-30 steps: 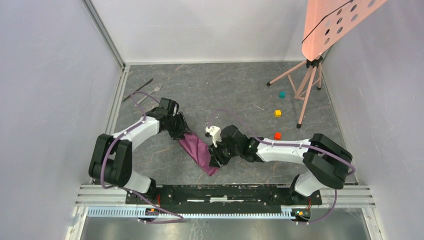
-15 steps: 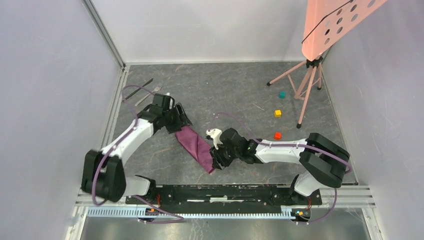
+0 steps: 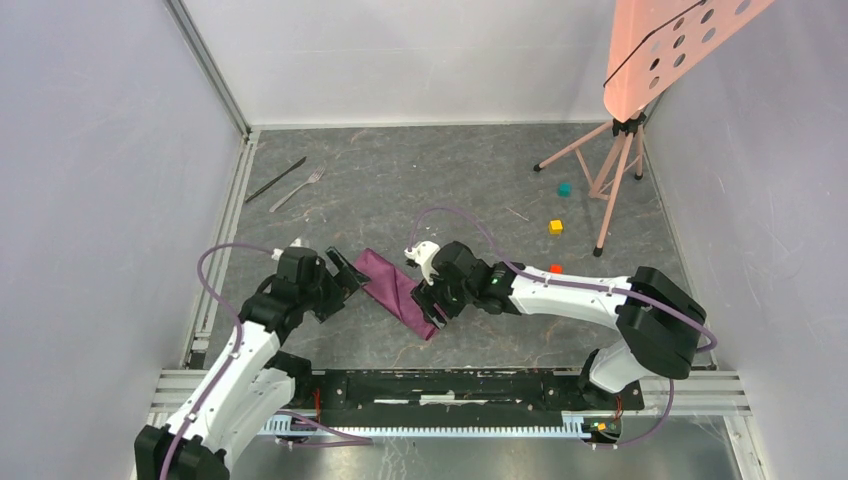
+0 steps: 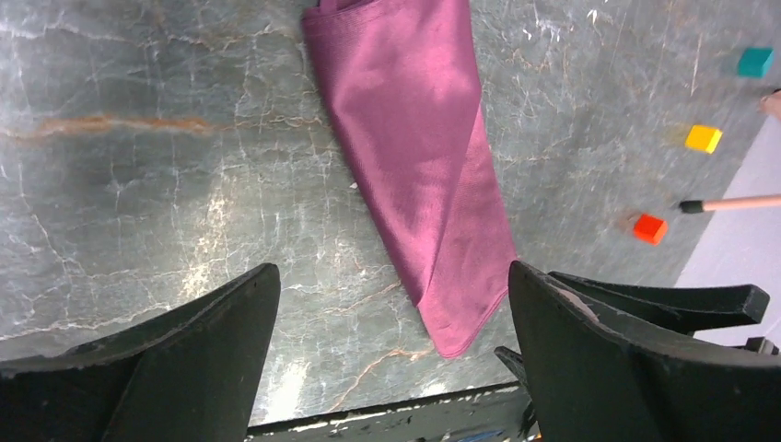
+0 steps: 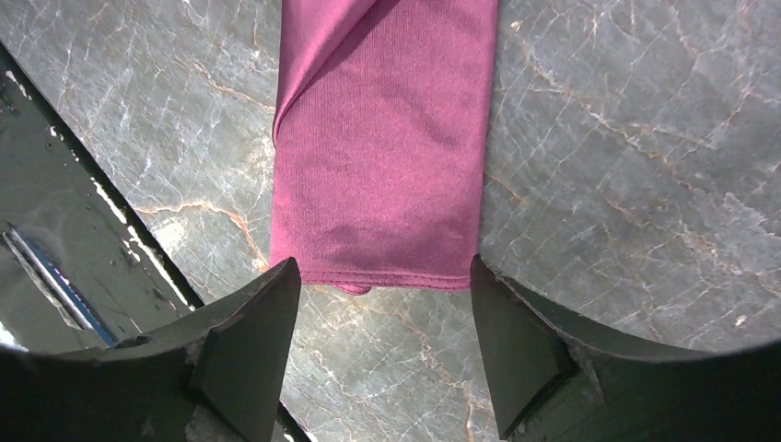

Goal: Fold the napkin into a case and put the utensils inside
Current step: Turn over the smaller rectangle-folded napkin at the center of the board, then rotate the smaller rectangle-folded napkin at the center of the board.

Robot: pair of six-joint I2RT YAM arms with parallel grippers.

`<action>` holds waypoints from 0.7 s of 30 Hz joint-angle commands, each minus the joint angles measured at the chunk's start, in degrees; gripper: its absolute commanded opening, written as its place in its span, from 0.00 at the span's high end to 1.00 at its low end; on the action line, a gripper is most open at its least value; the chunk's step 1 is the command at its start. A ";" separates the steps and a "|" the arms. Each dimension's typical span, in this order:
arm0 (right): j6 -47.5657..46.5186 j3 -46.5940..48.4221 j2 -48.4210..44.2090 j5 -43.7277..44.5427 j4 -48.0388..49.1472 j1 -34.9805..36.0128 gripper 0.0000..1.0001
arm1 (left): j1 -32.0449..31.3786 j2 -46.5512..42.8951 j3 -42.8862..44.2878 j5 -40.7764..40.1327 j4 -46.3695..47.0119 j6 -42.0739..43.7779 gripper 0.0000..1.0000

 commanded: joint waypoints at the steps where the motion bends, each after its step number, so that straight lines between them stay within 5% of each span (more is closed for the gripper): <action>1: -2.23 2.28 1.02 1.66 -0.84 -0.54 0.25 | -0.07 -2.66 -4.30 -2.43 3.86 -12.23 0.00; 9: 3.19 -3.56 1.41 -9.43 8.20 -6.18 0.21 | -0.08 7.08 -7.91 0.87 16.89 -16.58 0.00; 21: 6.83 -11.12 1.85 -11.27 18.64 -7.79 0.27 | -0.11 31.06 2.34 5.31 30.11 -5.26 0.00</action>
